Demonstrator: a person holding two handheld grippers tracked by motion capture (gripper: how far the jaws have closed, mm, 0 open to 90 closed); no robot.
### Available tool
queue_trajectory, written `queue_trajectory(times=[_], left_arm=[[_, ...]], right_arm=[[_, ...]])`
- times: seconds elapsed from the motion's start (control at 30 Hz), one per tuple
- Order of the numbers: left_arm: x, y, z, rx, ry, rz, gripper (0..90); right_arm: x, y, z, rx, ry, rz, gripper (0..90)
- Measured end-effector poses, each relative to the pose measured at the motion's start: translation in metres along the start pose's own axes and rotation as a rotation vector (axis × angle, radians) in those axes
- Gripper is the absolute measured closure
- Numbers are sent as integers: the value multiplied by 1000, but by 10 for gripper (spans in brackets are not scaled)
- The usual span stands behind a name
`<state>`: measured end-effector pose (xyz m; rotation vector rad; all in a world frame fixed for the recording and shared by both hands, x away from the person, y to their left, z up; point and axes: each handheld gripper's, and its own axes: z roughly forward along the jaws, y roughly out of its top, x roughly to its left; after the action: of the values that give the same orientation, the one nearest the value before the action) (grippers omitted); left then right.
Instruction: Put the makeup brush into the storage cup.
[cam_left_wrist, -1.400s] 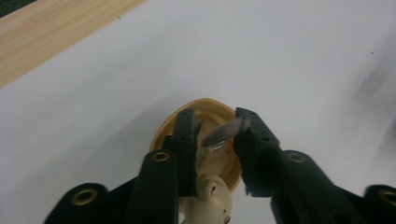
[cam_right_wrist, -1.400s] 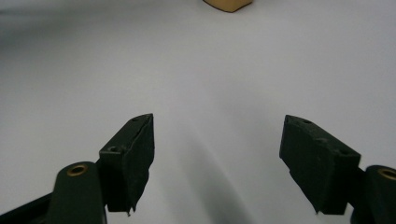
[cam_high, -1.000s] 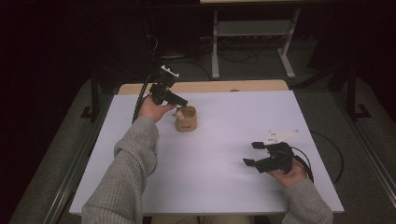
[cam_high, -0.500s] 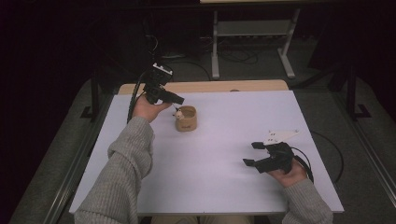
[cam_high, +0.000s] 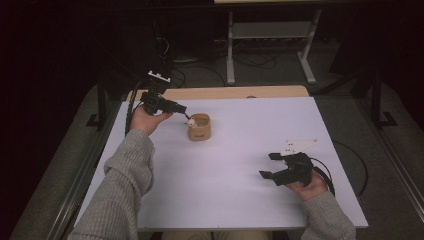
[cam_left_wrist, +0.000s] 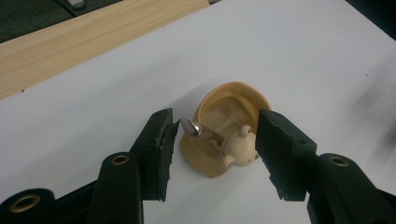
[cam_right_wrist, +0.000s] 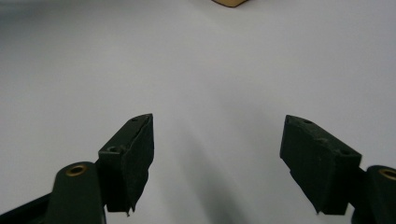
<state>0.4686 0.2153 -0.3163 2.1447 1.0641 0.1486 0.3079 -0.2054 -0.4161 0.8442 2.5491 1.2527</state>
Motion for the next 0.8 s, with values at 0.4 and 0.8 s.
queue_trajectory(times=[0.4,0.8], left_arm=[[5,-21,-12,1,3,-4,435],[0,-43,-15,-28,-4,8,398]], right_arm=[[-5,-2,-6,-22,-17,16,246],[-7,-3,-10,-30,-31,30,238]])
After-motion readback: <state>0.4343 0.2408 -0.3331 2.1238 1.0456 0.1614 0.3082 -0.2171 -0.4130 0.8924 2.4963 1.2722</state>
